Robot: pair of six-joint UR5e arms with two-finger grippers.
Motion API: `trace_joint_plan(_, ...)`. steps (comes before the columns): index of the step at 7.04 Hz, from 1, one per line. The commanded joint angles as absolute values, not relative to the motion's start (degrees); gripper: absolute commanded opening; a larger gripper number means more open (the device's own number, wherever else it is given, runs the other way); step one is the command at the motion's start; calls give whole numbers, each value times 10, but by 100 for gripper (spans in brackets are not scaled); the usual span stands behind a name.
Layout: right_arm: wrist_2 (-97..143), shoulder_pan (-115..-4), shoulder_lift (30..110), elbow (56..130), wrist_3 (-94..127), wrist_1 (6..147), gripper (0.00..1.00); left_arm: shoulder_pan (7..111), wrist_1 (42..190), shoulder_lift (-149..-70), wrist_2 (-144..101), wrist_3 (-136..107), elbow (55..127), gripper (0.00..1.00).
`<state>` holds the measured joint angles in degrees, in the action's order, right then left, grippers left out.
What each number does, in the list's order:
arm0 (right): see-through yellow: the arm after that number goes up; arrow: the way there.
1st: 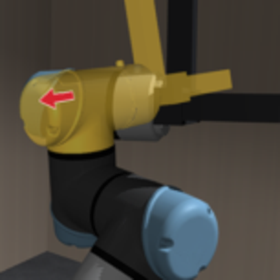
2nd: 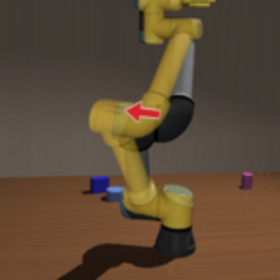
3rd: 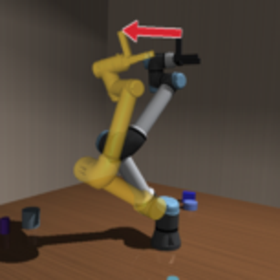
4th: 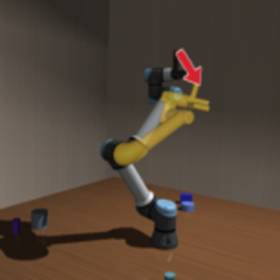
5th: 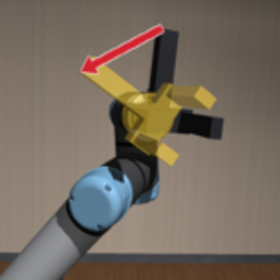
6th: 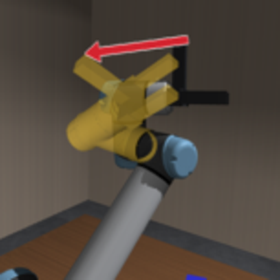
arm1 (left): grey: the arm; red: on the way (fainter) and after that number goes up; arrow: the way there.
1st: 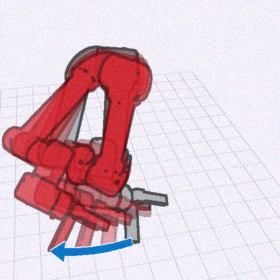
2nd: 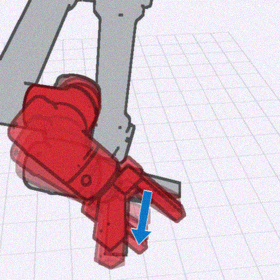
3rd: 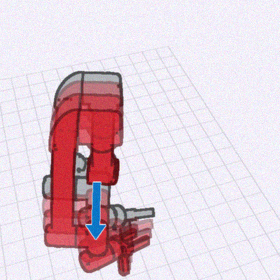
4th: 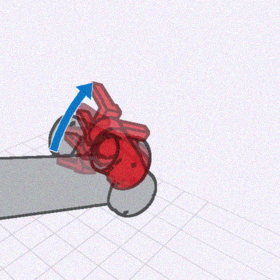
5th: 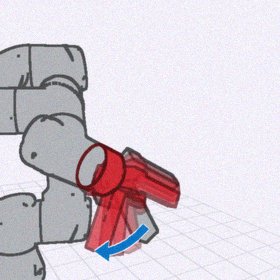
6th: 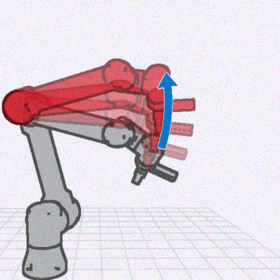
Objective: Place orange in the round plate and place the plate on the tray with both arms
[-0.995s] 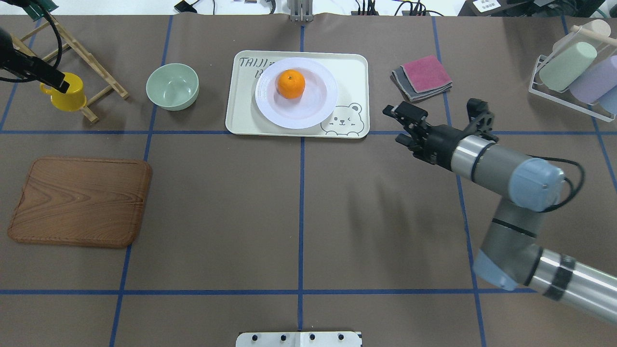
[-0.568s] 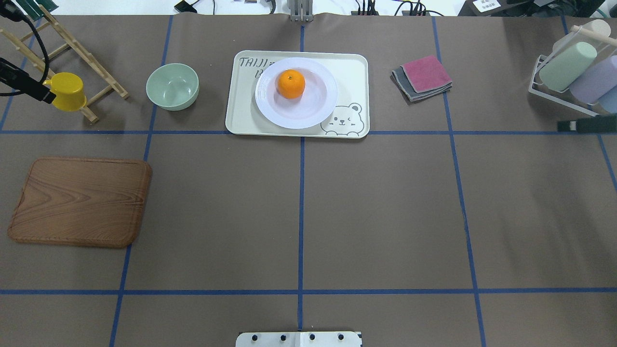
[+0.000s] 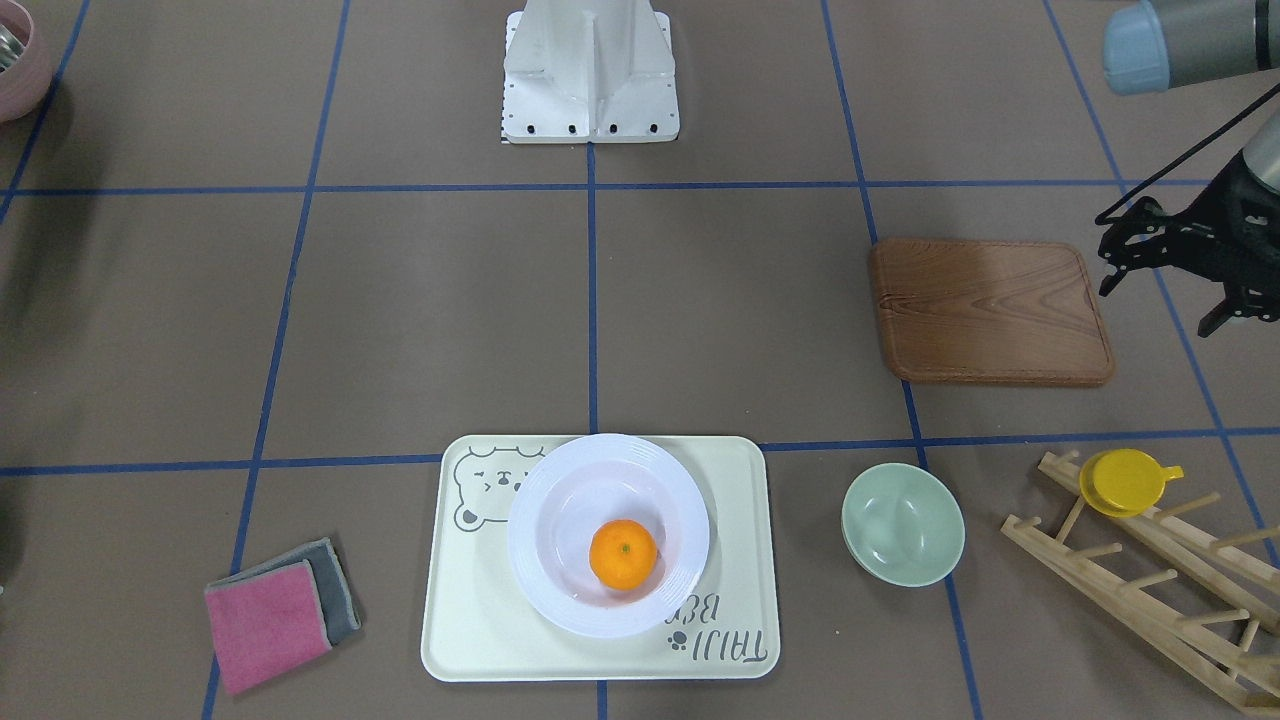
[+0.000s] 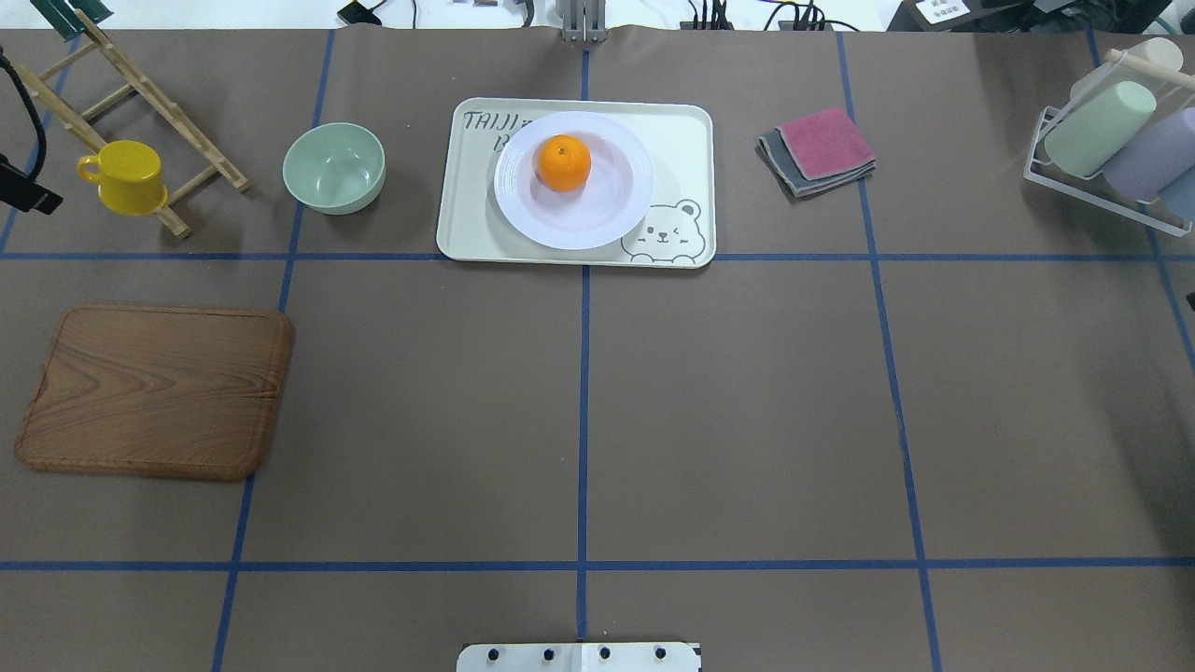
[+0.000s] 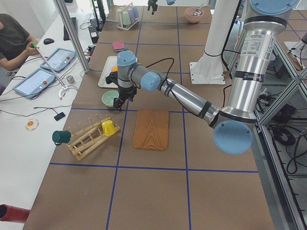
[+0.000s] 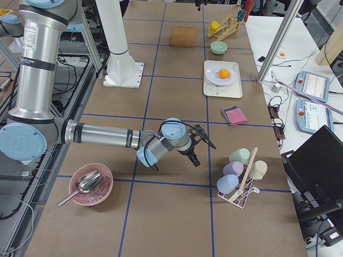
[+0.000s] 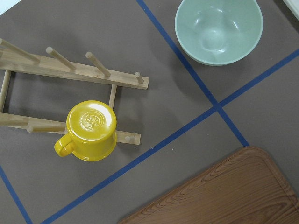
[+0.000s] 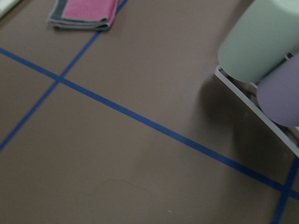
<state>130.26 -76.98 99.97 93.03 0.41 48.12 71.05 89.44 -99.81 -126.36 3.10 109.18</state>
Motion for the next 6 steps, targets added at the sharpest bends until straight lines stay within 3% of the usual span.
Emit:
trace_joint_plan(1,1310,-835,936,938,-200,728,100,738,889,-981,-1266,91,1080,100)
trace_joint_plan(2,1318,-858,903,946,-253,825,100,758,889,-980,-1266,95,1069,100)
trace_joint_plan(6,1354,-867,854,949,-265,978,100,839,758,-980,-1325,197,1028,100)
